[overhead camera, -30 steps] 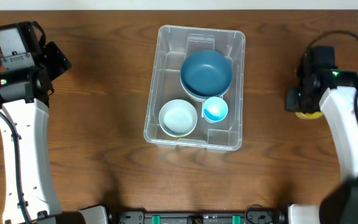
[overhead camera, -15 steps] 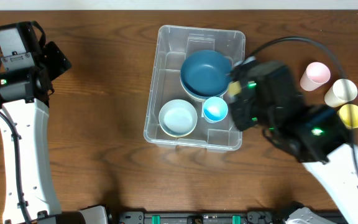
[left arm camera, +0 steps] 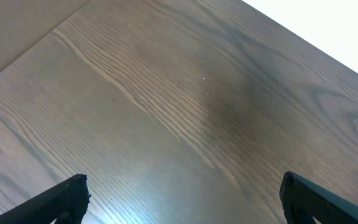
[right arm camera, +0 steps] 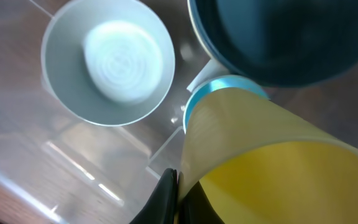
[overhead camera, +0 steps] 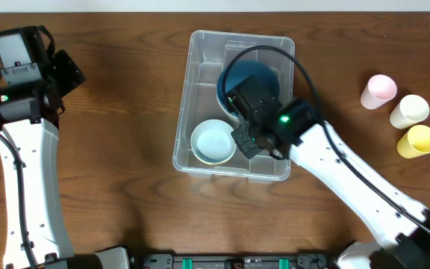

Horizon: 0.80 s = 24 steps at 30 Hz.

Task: Pack container
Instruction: 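Carry the yellow cup over the blue cup in the container, then lower the yellow cup into the blue cup with the right gripper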

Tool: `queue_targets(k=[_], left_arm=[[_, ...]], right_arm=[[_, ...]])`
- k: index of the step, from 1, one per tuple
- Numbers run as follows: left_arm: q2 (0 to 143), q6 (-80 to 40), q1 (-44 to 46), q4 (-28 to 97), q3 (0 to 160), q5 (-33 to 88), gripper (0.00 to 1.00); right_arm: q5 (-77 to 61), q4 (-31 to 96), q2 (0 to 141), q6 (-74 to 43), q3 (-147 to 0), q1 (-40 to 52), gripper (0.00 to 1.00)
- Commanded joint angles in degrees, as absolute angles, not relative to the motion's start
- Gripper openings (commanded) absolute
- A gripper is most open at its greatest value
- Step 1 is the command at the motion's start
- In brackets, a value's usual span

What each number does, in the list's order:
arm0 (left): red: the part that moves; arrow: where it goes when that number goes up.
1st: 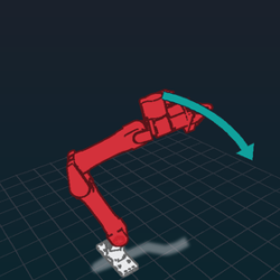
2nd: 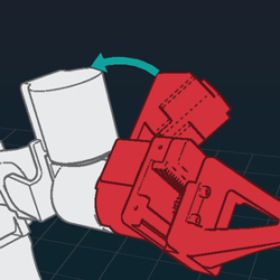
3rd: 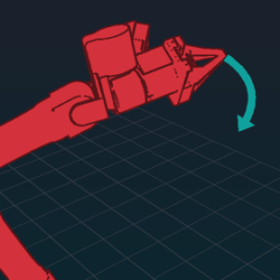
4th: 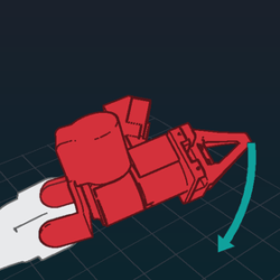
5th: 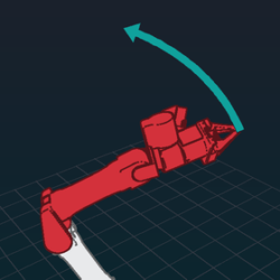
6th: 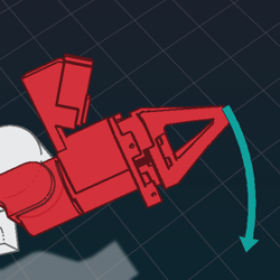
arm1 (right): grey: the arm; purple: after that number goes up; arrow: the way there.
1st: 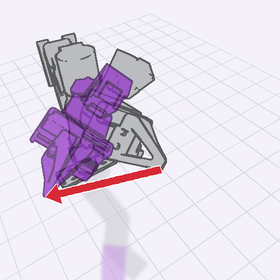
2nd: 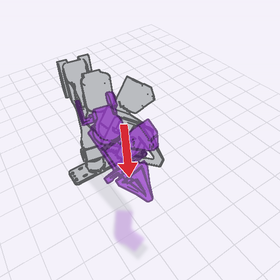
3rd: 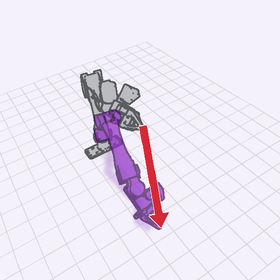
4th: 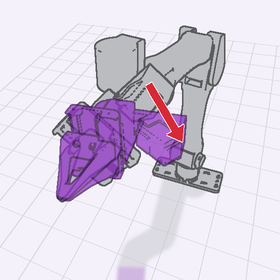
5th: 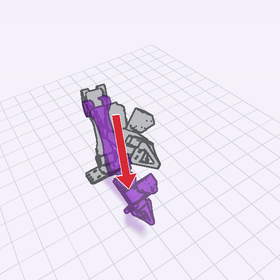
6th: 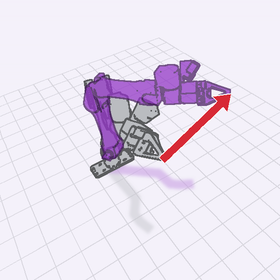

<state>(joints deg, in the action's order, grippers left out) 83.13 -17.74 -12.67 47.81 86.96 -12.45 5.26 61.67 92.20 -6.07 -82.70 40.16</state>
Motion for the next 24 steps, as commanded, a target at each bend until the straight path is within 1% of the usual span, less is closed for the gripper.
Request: queue_targets(k=[1,13,15,16,17,19,20,21,22,23,24], left_arm=[[82.7,-17.2,-12.9,48.0,88.0,-13.4,0.98],[82.7,-17.2,-12.9,48.0,88.0,-13.4,0.98],[82.7,-17.2,-12.9,48.0,88.0,-13.3,0.98],[82.7,-17.2,-12.9,48.0,88.0,-13.3,0.98],[82.7,-17.2,-12.9,48.0,88.0,-13.3,0.98],[82.7,-17.2,-12.9,48.0,88.0,-13.4,0.98],[82.7,-17.2,-12.9,48.0,88.0,-13.3,0.98],[82.7,-17.2,-12.9,48.0,88.0,-13.3,0.98],[82.7,-17.2,-12.9,48.0,88.0,-13.3,0.98],[82.7,-17.2,-12.9,48.0,88.0,-13.3,0.98],[82.7,-17.2,-12.9,48.0,88.0,-13.3,0.98]], right_arm=[[6.2,61.4,94.1,-7.3,-82.5,40.6,0.02],[10.8,60.5,96.4,-7.3,-82.3,40.4,0.03],[10.8,60.4,96.4,-7.3,-82.3,40.4,0.07],[10.8,60.4,96.4,-7.3,-82.3,40.4,0.1],[10.8,60.4,96.4,-7.3,-82.3,40.4,0.17],[10.8,60.4,96.4,-7.2,-82.3,40.4,0.25],[10.8,60.5,96.4,-7.3,-82.3,40.4,0.4],[10.7,60.5,96.4,-7.3,-82.3,40.4,0.58],[10.7,60.6,96.4,-7.3,-82.3,40.4,0.67],[10.7,60.6,96.4,-7.3,-82.3,40.4,0.72],[10.7,60.6,96.4,-7.3,-82.3,40.4,0.73]])
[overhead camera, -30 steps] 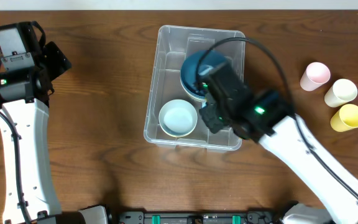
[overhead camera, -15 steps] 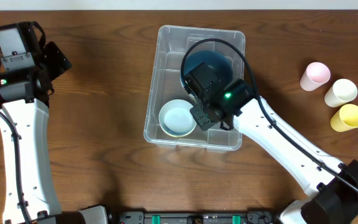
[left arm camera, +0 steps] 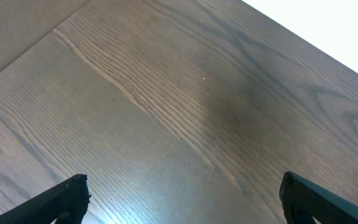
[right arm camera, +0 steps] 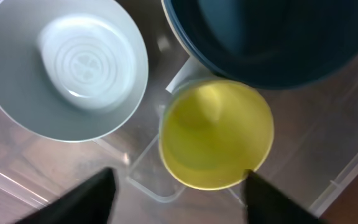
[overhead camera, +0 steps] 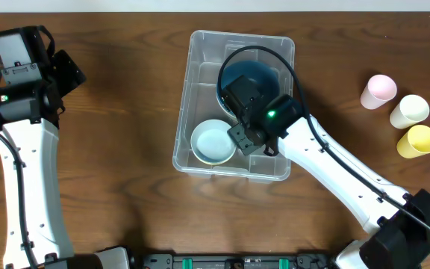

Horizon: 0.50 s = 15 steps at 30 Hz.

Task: Pack container
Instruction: 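Lower the yellow cup into the blue cup with the right gripper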

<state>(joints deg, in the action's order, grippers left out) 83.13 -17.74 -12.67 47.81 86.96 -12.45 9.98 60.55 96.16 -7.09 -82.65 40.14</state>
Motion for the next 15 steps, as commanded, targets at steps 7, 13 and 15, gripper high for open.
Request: queue_targets(k=[7,13,15], left_arm=[[82.7,-17.2,-12.9,48.0,88.0,-13.3,0.98],[82.7,-17.2,-12.9,48.0,88.0,-13.4,0.98],[82.7,-17.2,-12.9,48.0,88.0,-13.3,0.98]], right_arm=[[9.6,60.5,96.4,-7.2,-82.3,40.4,0.68],[8.5,60.0,96.4,-5.8,-79.7,40.6,0.64],[8.9,59.5,96.4,-5.5,-78.3,40.5,0.61]])
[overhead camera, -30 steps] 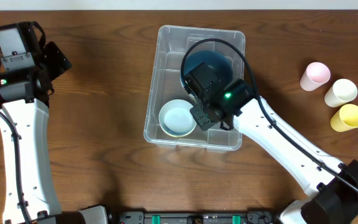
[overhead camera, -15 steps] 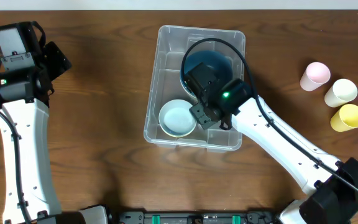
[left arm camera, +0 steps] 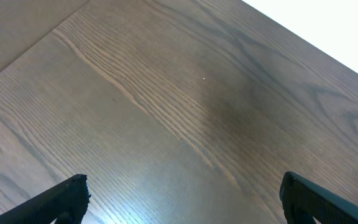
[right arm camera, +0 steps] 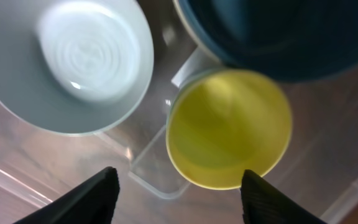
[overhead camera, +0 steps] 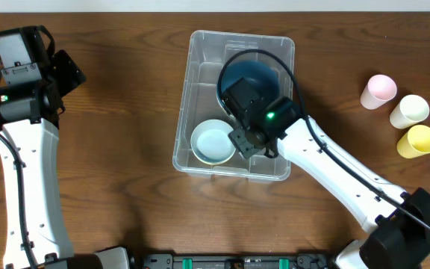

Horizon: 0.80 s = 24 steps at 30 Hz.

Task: Pack container
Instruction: 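Lower the yellow cup into the blue cup with the right gripper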

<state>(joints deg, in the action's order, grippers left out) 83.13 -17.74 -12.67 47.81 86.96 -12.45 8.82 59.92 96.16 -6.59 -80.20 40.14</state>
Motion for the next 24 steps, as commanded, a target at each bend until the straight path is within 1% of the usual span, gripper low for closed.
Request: queue_targets(k=[1,7,9,11,14,18,20,24], left_arm=[[82.7,-17.2,-12.9,48.0,88.0,-13.3,0.98],[82.7,-17.2,-12.9,48.0,88.0,-13.3,0.98],[82.7,-17.2,-12.9,48.0,88.0,-13.3,0.98],[82.7,-17.2,-12.9,48.0,88.0,-13.3,0.98],[82.7,-17.2,-12.9,48.0,88.0,-13.3,0.98],[82.7,-17.2,-12.9,48.0,88.0,-13.4,0.98],[82.7,-17.2,-12.9,48.0,88.0,-13.3,0.98],[82.7,-17.2,-12.9,48.0,88.0,-13.4,0.98]], right_arm=[[9.1,59.3,96.4,-5.5,-77.7,40.4,0.61],[9.7,57.1,96.4,-5.0,-75.6,40.4,0.6],[9.7,56.6,96.4,-5.1,-75.6,40.5,0.55],[9.6,56.5,96.4,-5.1,-75.6,40.5,0.52],[9.7,56.3,96.4,-4.6,-75.6,40.4,0.52],[9.7,55.4,96.4,0.4,-75.6,40.5,0.5],[10.0,54.8,96.4,3.1,-75.5,40.4,0.46],[13.2,54.0,96.4,5.5,-75.4,40.2,0.4]])
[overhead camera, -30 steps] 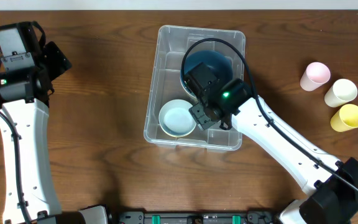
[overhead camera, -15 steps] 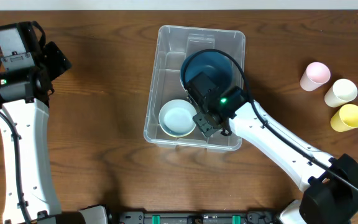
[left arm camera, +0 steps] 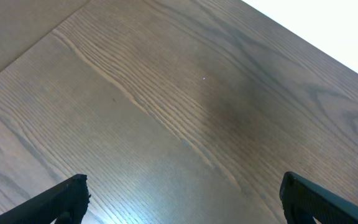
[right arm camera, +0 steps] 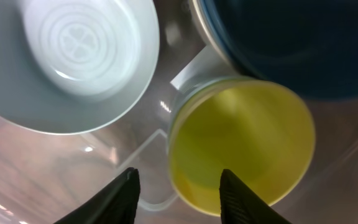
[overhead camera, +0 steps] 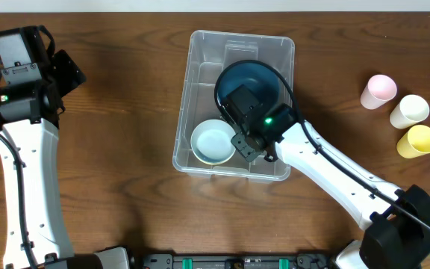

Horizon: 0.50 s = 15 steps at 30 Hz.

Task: Pack container
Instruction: 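Lower the yellow cup into the blue cup with the right gripper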

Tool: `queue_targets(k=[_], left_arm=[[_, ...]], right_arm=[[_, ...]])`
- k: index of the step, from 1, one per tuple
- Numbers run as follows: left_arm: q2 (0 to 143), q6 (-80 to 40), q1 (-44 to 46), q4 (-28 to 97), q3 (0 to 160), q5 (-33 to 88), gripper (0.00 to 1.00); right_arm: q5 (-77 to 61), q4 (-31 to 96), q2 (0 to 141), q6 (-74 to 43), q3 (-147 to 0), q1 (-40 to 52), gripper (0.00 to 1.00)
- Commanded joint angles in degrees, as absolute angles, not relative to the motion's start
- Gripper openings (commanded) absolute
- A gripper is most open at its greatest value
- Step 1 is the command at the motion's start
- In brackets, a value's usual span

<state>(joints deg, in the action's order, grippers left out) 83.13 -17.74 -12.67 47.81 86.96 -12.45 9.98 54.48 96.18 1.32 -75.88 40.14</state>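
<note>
A clear plastic container sits mid-table. Inside it are a dark blue bowl, a white bowl and a yellow cup. The cup stands upright between the bowls and the front right wall, with a pale rim around its top. My right gripper hangs open just above the cup. One finger is over the cup's mouth and the other is outside its wall. In the overhead view the right gripper hides the cup. My left gripper is open over bare wood at the far left, and its place there shows from overhead.
Pink, cream and yellow cups stand on the table at the right. The white bowl and the dark blue bowl crowd the placed cup. The container's front wall lies close to the right gripper.
My right gripper is still open over the upright yellow cup. The cup now looks larger in the right wrist view, and the fingers stand a little closer together. My left arm has not moved.
My right gripper was first shut on the tilted yellow cup inside the container, beside the bowls. By 1.3 s ago it had opened, and the cup stood upright near the front right corner. The cup has stayed there, with the open gripper close above it.
</note>
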Motion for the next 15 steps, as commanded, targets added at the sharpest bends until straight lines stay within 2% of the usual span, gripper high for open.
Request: queue_targets(k=[1,9,11,15], left_arm=[[82.7,-17.2,-12.9,48.0,88.0,-13.4,0.98],[82.7,-17.2,-12.9,48.0,88.0,-13.3,0.98],[82.7,-17.2,-12.9,48.0,88.0,-13.4,0.98],[82.7,-17.2,-12.9,48.0,88.0,-13.3,0.98]], right_arm=[[13.9,53.4,96.4,5.5,-75.2,40.1,0.4],[13.9,49.6,96.4,6.1,-72.1,39.2,0.42],[13.5,49.4,96.4,6.1,-71.6,39.2,0.39],[13.3,48.4,96.4,6.1,-70.9,39.2,0.22]])
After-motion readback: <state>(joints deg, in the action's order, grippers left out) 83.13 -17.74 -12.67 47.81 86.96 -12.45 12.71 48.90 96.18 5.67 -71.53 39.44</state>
